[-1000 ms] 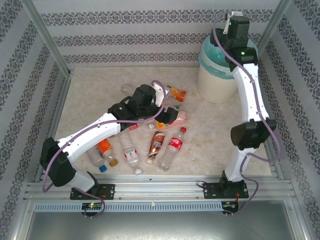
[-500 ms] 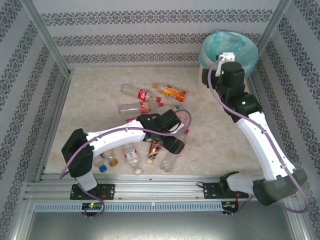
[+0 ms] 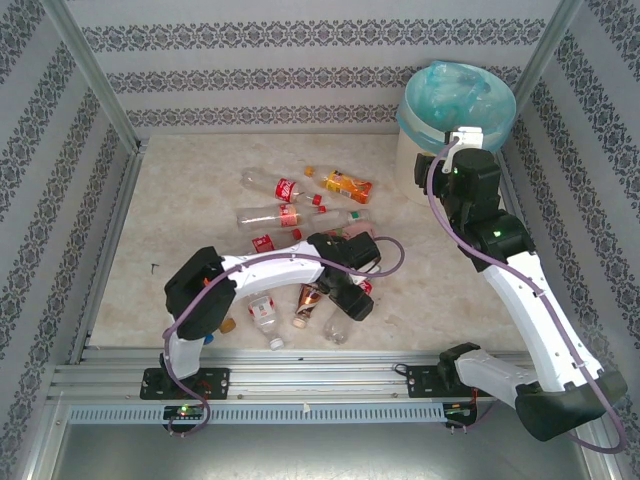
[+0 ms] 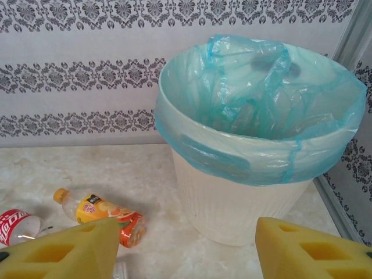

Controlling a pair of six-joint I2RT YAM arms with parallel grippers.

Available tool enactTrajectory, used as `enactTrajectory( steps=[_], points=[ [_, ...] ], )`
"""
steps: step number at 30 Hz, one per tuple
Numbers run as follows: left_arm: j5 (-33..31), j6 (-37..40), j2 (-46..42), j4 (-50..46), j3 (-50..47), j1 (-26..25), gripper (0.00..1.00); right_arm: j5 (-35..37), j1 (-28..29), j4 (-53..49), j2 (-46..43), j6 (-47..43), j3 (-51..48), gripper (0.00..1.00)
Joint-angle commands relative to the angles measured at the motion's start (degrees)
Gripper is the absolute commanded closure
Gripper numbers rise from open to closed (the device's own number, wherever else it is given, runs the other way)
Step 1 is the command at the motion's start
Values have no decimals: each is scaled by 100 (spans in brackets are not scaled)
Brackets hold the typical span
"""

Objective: Put the plastic bottles in the bin

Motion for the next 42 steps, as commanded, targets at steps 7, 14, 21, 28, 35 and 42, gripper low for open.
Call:
enactTrajectory(
  steps=[7,14,21,28,35,42],
  points=[
    [-404,280,485,-379,356,-63,22,103,31,70,-149,49,-66,35],
    [-319,341,610,-342,517,-62,31,133,44,11,-210,3,-49,35],
    [-354,387,793,-387,609,-53,26,119,47,17,-232,-14,-14,35],
    [-373,411,794,-307,579,-53,29,127,39,9,-256,-17,-49,34],
    [-400,466,455,-246,639,-27,35,39,44,-35,-316,49,42,34],
    [-370,616,-591,-215,853,136,36,-525,52,23,-411,119,238,34]
  ],
)
